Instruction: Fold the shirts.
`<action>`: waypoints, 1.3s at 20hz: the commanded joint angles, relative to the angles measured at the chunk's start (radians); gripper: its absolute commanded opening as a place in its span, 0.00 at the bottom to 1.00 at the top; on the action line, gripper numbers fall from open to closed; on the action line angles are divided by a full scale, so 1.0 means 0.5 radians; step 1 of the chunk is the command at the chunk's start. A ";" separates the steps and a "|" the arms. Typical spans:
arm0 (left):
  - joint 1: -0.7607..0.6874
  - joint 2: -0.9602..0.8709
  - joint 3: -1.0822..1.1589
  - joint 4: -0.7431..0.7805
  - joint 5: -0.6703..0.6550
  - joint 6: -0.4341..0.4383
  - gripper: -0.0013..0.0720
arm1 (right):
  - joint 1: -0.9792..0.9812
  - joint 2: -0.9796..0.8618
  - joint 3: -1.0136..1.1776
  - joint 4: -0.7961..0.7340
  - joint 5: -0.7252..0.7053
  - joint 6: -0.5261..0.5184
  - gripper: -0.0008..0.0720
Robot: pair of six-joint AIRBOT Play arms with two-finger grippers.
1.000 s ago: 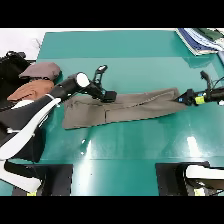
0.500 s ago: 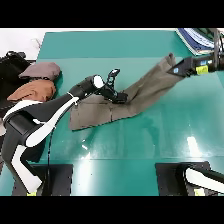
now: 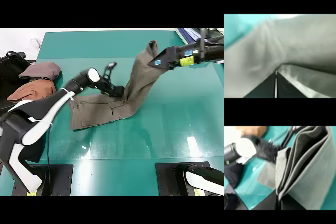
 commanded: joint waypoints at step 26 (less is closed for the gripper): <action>0.597 0.978 0.158 0.441 -0.316 0.089 0.06 | -0.031 -0.688 -1.046 0.214 -0.560 -0.190 0.77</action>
